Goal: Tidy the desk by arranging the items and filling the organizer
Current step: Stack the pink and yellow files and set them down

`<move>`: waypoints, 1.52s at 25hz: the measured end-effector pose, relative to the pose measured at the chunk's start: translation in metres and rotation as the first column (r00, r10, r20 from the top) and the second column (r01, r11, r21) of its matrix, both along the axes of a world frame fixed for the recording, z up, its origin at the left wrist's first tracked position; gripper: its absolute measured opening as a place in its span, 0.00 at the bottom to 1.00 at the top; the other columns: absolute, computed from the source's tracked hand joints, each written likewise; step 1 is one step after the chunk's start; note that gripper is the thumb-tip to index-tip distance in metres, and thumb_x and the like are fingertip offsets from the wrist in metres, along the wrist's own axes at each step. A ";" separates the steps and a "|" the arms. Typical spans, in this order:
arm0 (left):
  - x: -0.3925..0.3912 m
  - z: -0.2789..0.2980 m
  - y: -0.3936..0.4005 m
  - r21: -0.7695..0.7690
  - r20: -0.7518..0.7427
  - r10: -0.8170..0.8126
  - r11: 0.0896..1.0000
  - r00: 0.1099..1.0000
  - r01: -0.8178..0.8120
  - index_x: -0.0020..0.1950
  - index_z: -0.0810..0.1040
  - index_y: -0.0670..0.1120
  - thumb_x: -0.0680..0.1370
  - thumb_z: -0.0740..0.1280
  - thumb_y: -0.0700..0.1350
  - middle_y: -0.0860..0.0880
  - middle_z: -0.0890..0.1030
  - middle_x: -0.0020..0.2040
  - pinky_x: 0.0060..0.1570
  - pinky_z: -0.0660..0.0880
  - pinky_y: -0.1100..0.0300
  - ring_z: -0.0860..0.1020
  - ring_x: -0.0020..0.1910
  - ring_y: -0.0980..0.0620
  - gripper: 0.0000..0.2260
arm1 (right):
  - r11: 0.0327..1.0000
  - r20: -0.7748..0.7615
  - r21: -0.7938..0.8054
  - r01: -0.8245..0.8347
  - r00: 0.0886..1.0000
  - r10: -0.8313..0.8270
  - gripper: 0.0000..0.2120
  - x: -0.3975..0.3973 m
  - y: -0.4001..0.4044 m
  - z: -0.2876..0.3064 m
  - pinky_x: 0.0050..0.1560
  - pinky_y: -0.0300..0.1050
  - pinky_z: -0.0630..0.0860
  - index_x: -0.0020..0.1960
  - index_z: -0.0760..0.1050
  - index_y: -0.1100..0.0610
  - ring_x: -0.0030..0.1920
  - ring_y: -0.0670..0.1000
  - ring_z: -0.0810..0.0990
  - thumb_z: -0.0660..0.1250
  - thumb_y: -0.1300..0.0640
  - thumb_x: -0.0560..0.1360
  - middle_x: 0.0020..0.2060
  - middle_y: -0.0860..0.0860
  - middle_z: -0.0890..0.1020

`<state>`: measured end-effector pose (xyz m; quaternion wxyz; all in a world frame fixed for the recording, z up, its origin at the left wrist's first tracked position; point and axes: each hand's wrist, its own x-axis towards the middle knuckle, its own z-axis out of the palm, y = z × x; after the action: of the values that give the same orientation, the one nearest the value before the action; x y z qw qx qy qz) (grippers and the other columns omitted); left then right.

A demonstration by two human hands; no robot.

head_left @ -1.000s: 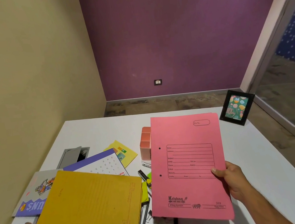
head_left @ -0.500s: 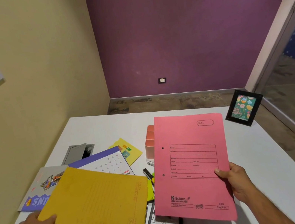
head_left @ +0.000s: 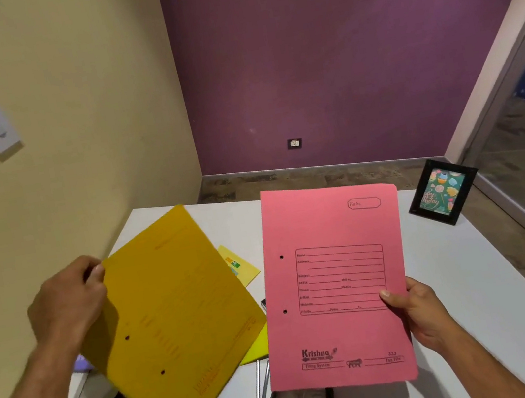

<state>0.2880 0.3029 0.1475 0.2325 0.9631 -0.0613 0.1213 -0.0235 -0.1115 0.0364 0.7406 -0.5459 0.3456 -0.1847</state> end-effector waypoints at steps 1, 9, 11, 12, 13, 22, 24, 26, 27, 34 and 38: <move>-0.003 0.014 -0.011 0.017 0.042 -0.041 0.999 0.998 0.040 0.46 0.79 0.54 0.79 0.65 0.49 0.42 0.82 0.45 0.38 0.69 0.53 0.77 0.42 0.38 0.05 | 1.000 0.025 -0.011 -0.028 0.999 0.028 0.19 0.003 0.002 0.004 0.47 0.53 0.83 0.61 0.77 0.61 0.51 0.63 0.85 0.74 0.64 0.71 0.53 0.60 0.85; -0.020 0.069 -0.087 -0.028 0.139 -0.346 0.935 0.928 0.353 0.50 0.83 0.53 0.77 0.68 0.49 0.46 0.84 0.48 0.41 0.72 0.53 0.79 0.49 0.39 0.05 | 0.986 0.122 -0.100 -0.132 0.982 0.143 0.22 0.027 0.019 0.022 0.48 0.55 0.83 0.58 0.80 0.61 0.51 0.64 0.84 0.78 0.61 0.65 0.52 0.61 0.85; -0.022 0.071 -0.103 -0.098 0.101 -0.434 0.891 0.895 0.443 0.47 0.83 0.53 0.78 0.68 0.48 0.48 0.83 0.46 0.41 0.70 0.56 0.79 0.47 0.43 0.04 | 0.986 0.130 -0.108 -0.126 0.982 0.140 0.22 0.029 0.021 0.021 0.52 0.58 0.82 0.58 0.81 0.60 0.52 0.64 0.84 0.79 0.60 0.65 0.53 0.61 0.85; -0.024 0.071 -0.110 -0.151 0.071 -0.480 0.861 0.874 0.485 0.45 0.82 0.53 0.79 0.67 0.47 0.50 0.82 0.44 0.42 0.70 0.56 0.79 0.47 0.45 0.05 | 0.986 0.128 -0.105 -0.131 0.981 0.144 0.26 0.029 0.022 0.022 0.53 0.59 0.81 0.58 0.81 0.60 0.52 0.64 0.84 0.81 0.57 0.63 0.53 0.61 0.85; -0.026 0.070 -0.116 -0.211 0.040 -0.524 0.828 0.851 0.520 0.44 0.81 0.54 0.79 0.67 0.46 0.52 0.82 0.43 0.42 0.70 0.56 0.78 0.46 0.47 0.06 | 0.985 0.126 -0.104 -0.138 0.981 0.150 0.30 0.029 0.024 0.022 0.53 0.60 0.81 0.59 0.81 0.60 0.52 0.64 0.84 0.83 0.53 0.59 0.54 0.61 0.85; -0.044 0.066 -0.155 -0.437 -0.061 -0.731 0.632 0.680 0.641 0.51 0.82 0.51 0.81 0.64 0.44 0.53 0.83 0.47 0.42 0.72 0.61 0.80 0.49 0.53 0.07 | 0.972 0.103 -0.055 -0.229 0.967 0.233 0.40 0.018 0.030 0.011 0.50 0.56 0.82 0.61 0.79 0.61 0.54 0.65 0.83 0.84 0.43 0.54 0.54 0.62 0.84; -0.047 0.063 -0.160 -0.490 0.071 -0.689 0.605 0.721 0.627 0.56 0.80 0.51 0.83 0.61 0.45 0.54 0.82 0.51 0.46 0.76 0.58 0.79 0.52 0.54 0.09 | 0.974 0.151 -0.053 -0.220 0.962 0.226 0.39 0.015 0.031 0.011 0.50 0.54 0.83 0.62 0.78 0.62 0.55 0.65 0.83 0.84 0.45 0.56 0.55 0.62 0.84; -0.047 0.054 -0.163 -0.509 0.169 -0.598 0.628 0.783 0.589 0.60 0.78 0.54 0.83 0.57 0.53 0.56 0.81 0.53 0.54 0.77 0.47 0.78 0.54 0.53 0.12 | 0.979 0.177 -0.063 -0.192 0.964 0.200 0.36 0.014 0.027 0.011 0.49 0.53 0.83 0.61 0.79 0.62 0.55 0.66 0.83 0.84 0.48 0.59 0.55 0.63 0.84; -0.047 0.047 -0.166 -0.518 0.194 -0.547 0.648 0.815 0.558 0.62 0.75 0.57 0.82 0.55 0.58 0.57 0.80 0.54 0.58 0.75 0.42 0.77 0.56 0.52 0.14 | 0.982 0.183 -0.064 -0.176 0.966 0.185 0.30 0.013 0.025 0.013 0.49 0.54 0.83 0.60 0.79 0.62 0.55 0.66 0.82 0.82 0.51 0.62 0.55 0.63 0.84; -0.084 -0.017 -0.172 -0.866 -0.365 -0.560 0.498 0.744 -0.049 0.77 0.53 0.58 0.55 0.56 0.84 0.48 0.62 0.78 0.69 0.63 0.36 0.66 0.73 0.42 0.56 | 0.990 0.215 -0.048 -0.131 0.967 0.138 0.35 0.005 0.013 0.016 0.49 0.54 0.83 0.58 0.82 0.59 0.54 0.64 0.83 0.85 0.48 0.54 0.56 0.63 0.84; -0.103 -0.033 -0.173 -0.883 -0.359 -0.597 0.467 0.718 -0.053 0.75 0.61 0.56 0.60 0.64 0.79 0.47 0.68 0.74 0.67 0.68 0.40 0.69 0.71 0.43 0.49 | 0.995 0.213 -0.041 -0.088 0.973 0.094 0.38 -0.008 0.003 0.014 0.46 0.52 0.83 0.57 0.82 0.59 0.51 0.62 0.84 0.86 0.47 0.51 0.54 0.63 0.84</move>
<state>0.1855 0.1298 0.1144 0.6935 0.6762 -0.0777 -0.2361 -0.0320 -0.1086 0.0502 0.7726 -0.5496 0.2354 -0.2137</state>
